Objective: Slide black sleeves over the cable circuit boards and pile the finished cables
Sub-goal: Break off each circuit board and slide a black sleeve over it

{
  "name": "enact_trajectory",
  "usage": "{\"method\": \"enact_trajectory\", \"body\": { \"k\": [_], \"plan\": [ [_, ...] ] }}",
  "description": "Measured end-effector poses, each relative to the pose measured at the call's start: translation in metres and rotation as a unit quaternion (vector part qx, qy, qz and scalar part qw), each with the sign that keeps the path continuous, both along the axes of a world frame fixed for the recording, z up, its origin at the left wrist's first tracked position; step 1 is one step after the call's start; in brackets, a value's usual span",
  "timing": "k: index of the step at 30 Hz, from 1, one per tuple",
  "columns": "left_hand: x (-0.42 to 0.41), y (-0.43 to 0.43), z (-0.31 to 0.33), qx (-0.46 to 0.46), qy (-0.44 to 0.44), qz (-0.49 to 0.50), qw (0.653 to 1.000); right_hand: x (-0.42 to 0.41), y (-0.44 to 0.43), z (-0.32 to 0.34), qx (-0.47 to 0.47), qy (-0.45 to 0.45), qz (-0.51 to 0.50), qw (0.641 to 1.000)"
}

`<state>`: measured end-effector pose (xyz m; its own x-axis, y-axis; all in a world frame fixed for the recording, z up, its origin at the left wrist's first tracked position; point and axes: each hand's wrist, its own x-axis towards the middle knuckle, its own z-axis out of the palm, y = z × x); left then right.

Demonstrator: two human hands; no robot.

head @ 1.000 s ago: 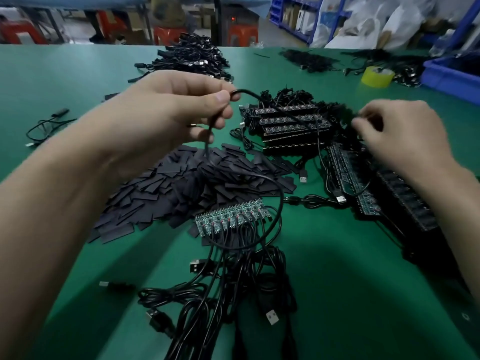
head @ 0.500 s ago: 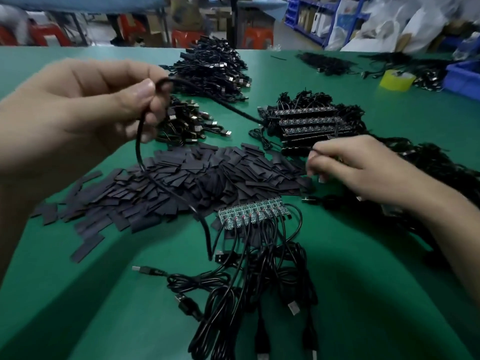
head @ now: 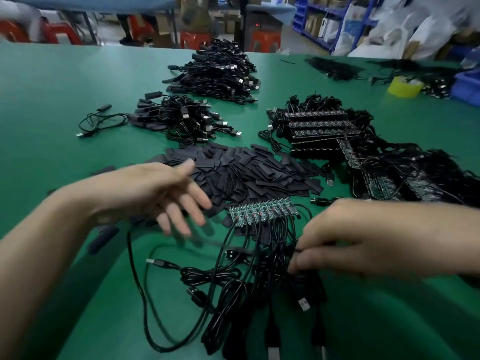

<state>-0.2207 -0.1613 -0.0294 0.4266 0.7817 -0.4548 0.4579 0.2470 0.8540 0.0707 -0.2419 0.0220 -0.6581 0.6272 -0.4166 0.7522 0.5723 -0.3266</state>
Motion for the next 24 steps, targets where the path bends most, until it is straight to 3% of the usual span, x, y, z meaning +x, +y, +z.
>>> {"method": "enact_trajectory", "body": {
  "k": [2, 4, 7, 10, 12, 15, 19, 24],
  "plan": [
    [0.008, 0.000, -0.004, 0.027, 0.009, -0.033, 0.999, -0.004, -0.001, -0.018, 0.029, -0.008, -0.011, 0.999],
    [0.020, -0.001, -0.010, 0.082, 0.077, -0.057, 0.992, -0.004, -0.001, -0.018, 0.041, 0.035, -0.042, 0.998],
    [0.039, 0.001, -0.017, 0.184, 0.188, -0.060, 0.963, 0.000, 0.012, -0.005, 0.060, 0.106, -0.097, 0.988],
    [0.053, -0.001, -0.022, 0.255, 0.229, -0.033, 0.939, 0.000, 0.036, -0.005, 0.123, 0.165, -0.148, 0.967],
    [0.058, -0.003, -0.023, 0.273, 0.203, -0.010, 0.940, -0.009, 0.053, -0.016, 0.156, 0.145, -0.152, 0.965],
    [0.057, -0.007, -0.019, 0.247, 0.070, 0.022, 0.966, -0.023, 0.070, -0.035, 0.142, 0.105, -0.118, 0.977],
    [0.052, -0.012, -0.019, 0.205, -0.073, 0.072, 0.973, -0.024, 0.081, -0.037, 0.068, 0.170, -0.123, 0.975],
    [0.054, -0.015, -0.027, 0.202, -0.122, 0.096, 0.967, -0.022, 0.085, -0.046, 0.058, 0.232, -0.148, 0.960]
  ]
}}
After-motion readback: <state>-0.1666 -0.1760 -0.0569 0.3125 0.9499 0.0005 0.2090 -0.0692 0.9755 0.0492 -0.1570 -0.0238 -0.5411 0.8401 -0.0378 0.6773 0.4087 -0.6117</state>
